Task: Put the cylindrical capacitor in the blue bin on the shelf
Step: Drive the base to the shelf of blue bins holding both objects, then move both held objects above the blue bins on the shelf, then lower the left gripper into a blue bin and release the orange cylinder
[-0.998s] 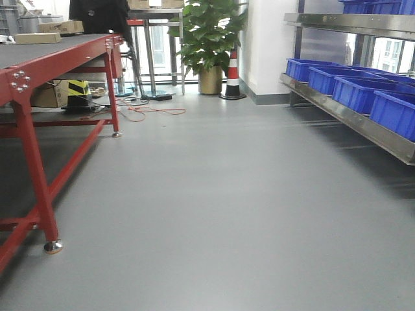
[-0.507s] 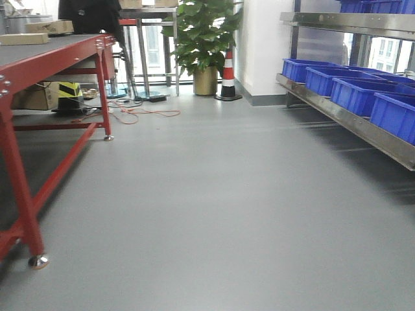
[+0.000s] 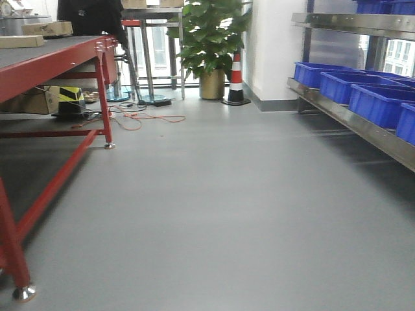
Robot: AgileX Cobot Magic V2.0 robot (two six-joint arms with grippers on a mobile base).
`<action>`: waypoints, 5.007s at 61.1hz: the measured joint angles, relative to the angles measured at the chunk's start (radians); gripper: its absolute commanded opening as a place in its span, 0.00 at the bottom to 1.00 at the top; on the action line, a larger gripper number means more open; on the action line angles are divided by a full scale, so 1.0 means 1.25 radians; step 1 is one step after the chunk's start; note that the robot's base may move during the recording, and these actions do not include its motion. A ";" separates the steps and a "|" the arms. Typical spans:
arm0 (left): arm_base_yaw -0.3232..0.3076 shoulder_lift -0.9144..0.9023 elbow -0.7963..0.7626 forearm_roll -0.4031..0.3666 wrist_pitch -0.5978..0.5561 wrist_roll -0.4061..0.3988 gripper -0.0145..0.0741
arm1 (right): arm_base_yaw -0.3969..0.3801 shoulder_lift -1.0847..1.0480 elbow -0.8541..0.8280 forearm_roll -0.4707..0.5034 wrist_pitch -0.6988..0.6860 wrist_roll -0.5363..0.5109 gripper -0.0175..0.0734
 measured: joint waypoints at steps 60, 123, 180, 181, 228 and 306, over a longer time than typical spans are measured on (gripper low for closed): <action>0.000 0.000 0.000 0.002 0.000 0.000 0.04 | 0.000 0.000 0.000 0.000 0.000 0.000 0.01; 0.000 0.000 0.000 0.002 0.000 0.000 0.04 | 0.000 0.000 0.000 0.000 0.000 0.000 0.01; 0.000 0.000 0.000 0.000 0.000 0.000 0.04 | 0.000 0.000 0.000 -0.001 0.000 0.000 0.01; 0.000 0.000 0.000 0.000 0.000 0.000 0.04 | 0.000 0.000 0.000 -0.001 0.000 0.000 0.01; 0.000 0.001 0.000 0.002 0.000 0.000 0.04 | 0.000 0.000 0.000 -0.001 0.000 0.000 0.01; -0.002 0.003 -0.003 -0.007 -0.139 0.000 0.04 | 0.000 0.000 0.000 -0.001 0.000 0.000 0.01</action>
